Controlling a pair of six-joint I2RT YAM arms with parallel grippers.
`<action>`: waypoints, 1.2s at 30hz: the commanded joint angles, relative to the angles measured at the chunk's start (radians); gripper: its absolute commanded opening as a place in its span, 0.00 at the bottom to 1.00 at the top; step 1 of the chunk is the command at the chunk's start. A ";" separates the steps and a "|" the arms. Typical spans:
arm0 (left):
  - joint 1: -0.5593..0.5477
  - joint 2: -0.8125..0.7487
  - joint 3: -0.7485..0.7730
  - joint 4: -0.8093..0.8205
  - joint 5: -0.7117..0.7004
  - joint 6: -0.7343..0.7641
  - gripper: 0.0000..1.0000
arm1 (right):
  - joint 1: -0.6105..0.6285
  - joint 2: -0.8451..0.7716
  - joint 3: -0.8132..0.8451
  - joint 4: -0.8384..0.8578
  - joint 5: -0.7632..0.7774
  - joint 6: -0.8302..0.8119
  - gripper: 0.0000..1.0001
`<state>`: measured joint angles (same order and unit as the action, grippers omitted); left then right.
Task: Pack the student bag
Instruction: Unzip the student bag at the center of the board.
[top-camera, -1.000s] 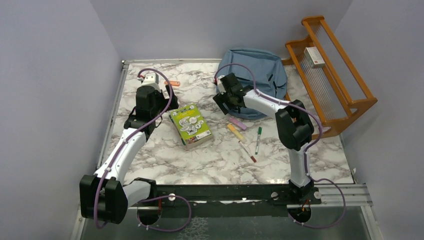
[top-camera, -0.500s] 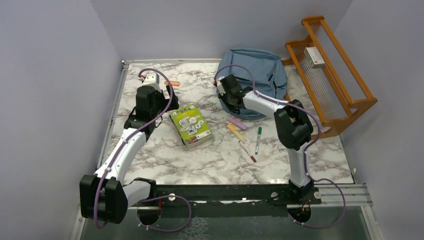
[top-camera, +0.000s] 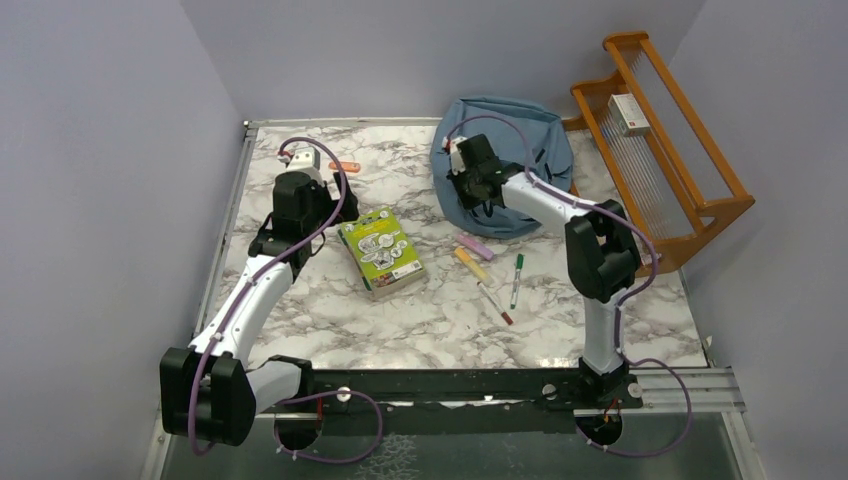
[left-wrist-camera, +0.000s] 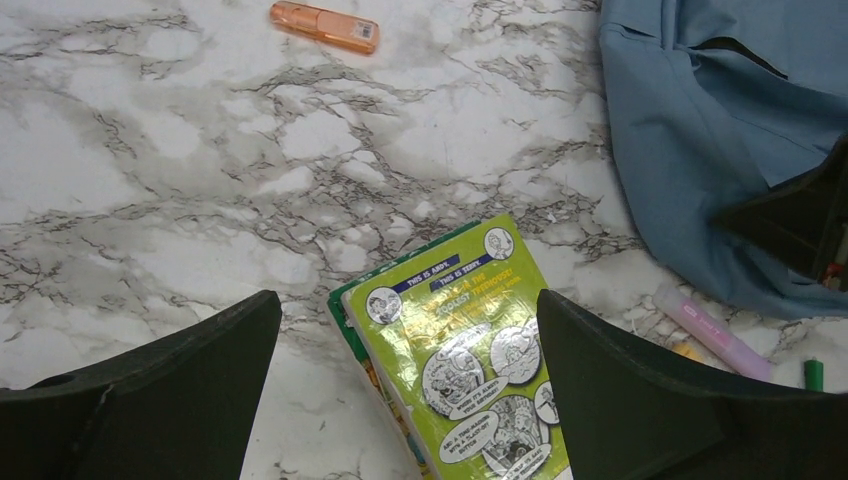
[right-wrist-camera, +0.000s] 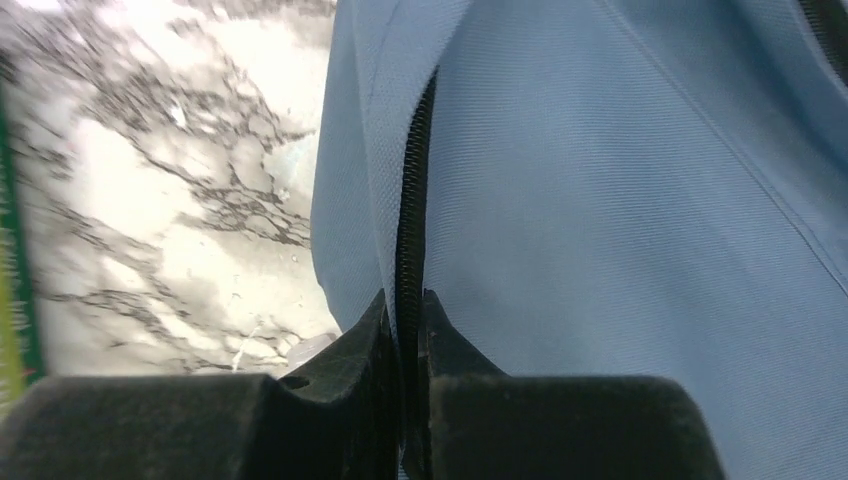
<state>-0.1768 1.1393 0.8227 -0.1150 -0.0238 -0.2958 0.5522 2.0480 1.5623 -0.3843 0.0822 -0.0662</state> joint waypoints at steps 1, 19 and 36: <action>0.005 0.004 0.052 -0.001 0.090 -0.041 0.99 | -0.077 -0.111 0.087 0.064 -0.192 0.161 0.01; -0.195 0.195 0.300 0.150 0.218 -0.117 0.99 | -0.124 -0.130 0.352 0.193 -0.440 0.642 0.01; -0.330 0.381 0.332 0.411 0.271 -0.256 0.96 | -0.149 -0.185 0.216 0.435 -0.575 0.943 0.01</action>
<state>-0.4923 1.4860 1.1217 0.2199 0.1993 -0.5251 0.4141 1.9316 1.7859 -0.1127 -0.3939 0.7856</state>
